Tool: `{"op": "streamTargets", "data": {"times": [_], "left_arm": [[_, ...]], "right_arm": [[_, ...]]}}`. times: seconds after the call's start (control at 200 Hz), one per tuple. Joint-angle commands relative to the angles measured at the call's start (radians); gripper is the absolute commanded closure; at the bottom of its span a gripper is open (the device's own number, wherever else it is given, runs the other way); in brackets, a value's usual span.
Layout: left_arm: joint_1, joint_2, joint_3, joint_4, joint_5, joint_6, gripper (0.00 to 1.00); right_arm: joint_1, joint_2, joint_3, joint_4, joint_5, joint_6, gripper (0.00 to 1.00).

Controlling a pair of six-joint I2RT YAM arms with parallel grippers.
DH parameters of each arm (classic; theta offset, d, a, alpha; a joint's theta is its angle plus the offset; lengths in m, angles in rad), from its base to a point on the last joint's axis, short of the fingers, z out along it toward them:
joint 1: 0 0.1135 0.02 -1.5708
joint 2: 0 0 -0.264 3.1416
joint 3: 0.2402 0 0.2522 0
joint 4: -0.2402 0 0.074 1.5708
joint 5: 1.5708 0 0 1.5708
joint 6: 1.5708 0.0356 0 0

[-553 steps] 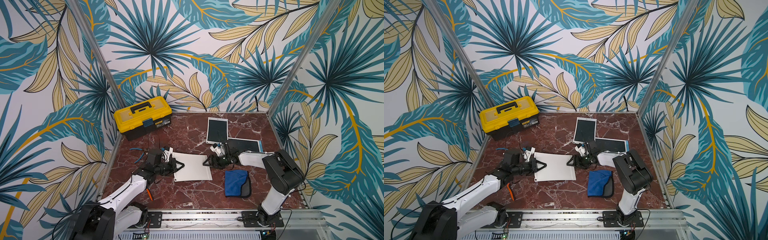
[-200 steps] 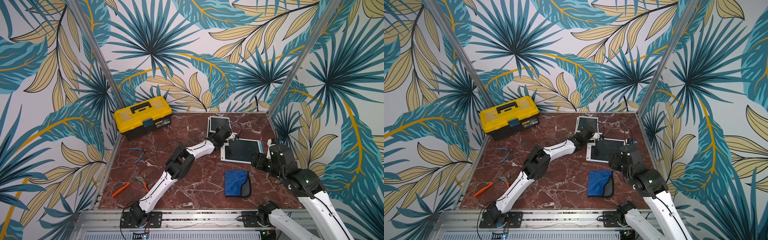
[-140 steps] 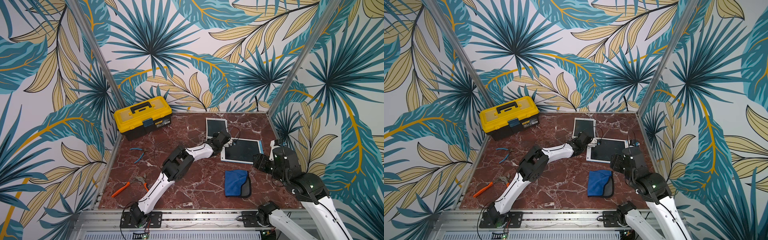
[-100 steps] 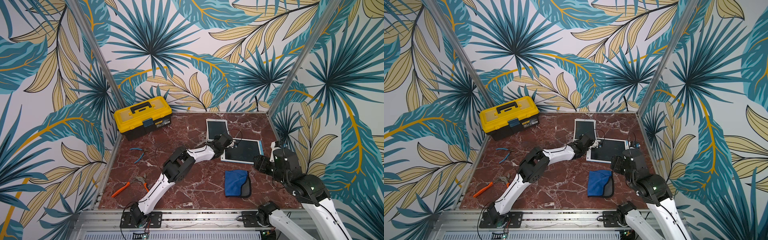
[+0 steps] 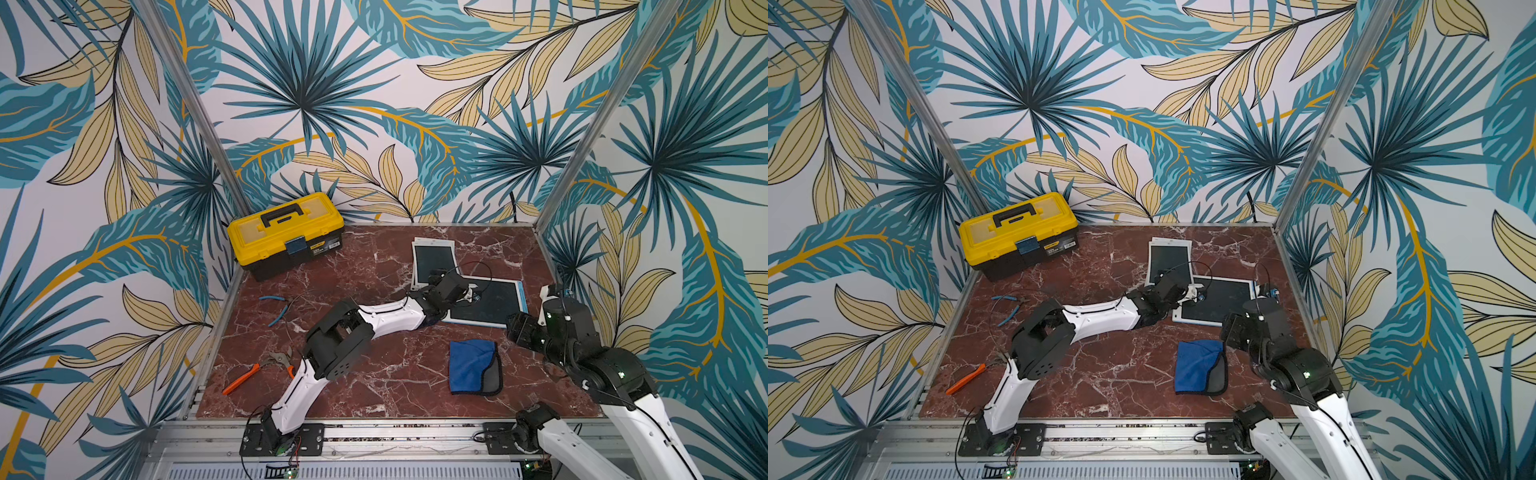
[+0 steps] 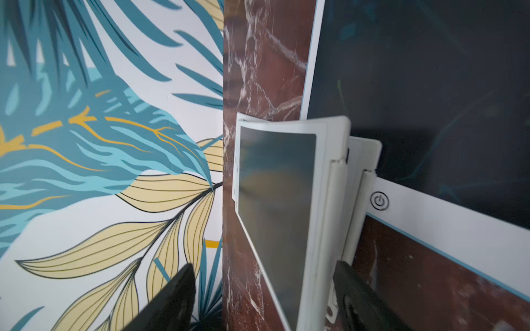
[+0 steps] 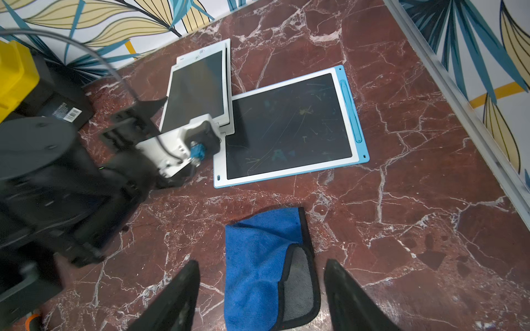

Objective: Wipe the drawing tablet
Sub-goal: Place the drawing tablet on the drawing tablet, then adjust the drawing tablet at the center of the board.

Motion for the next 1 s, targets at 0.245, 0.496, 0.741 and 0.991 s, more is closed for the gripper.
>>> {"op": "streamTargets", "data": {"times": [0.245, 0.496, 0.741, 0.991], "left_arm": [[-0.052, -0.248, -0.168, -0.076, 0.114, -0.484, 0.05], [0.132, -0.307, -0.187, -0.239, 0.667, -1.072, 0.12], [0.204, -0.258, -0.187, -0.238, 0.694, -1.157, 0.16], [0.359, -0.173, -0.127, -0.235, 0.664, -1.259, 0.17]], "right_arm": [[-0.069, 0.229, 0.005, 0.19, -0.149, 0.036, 0.29], [-0.402, 0.798, 0.193, 0.393, -0.378, 0.073, 0.3], [-0.401, 1.332, 0.839, 0.23, -0.524, -0.005, 0.31], [-0.379, 1.695, 1.227, 0.148, -0.679, -0.029, 0.32]]}}
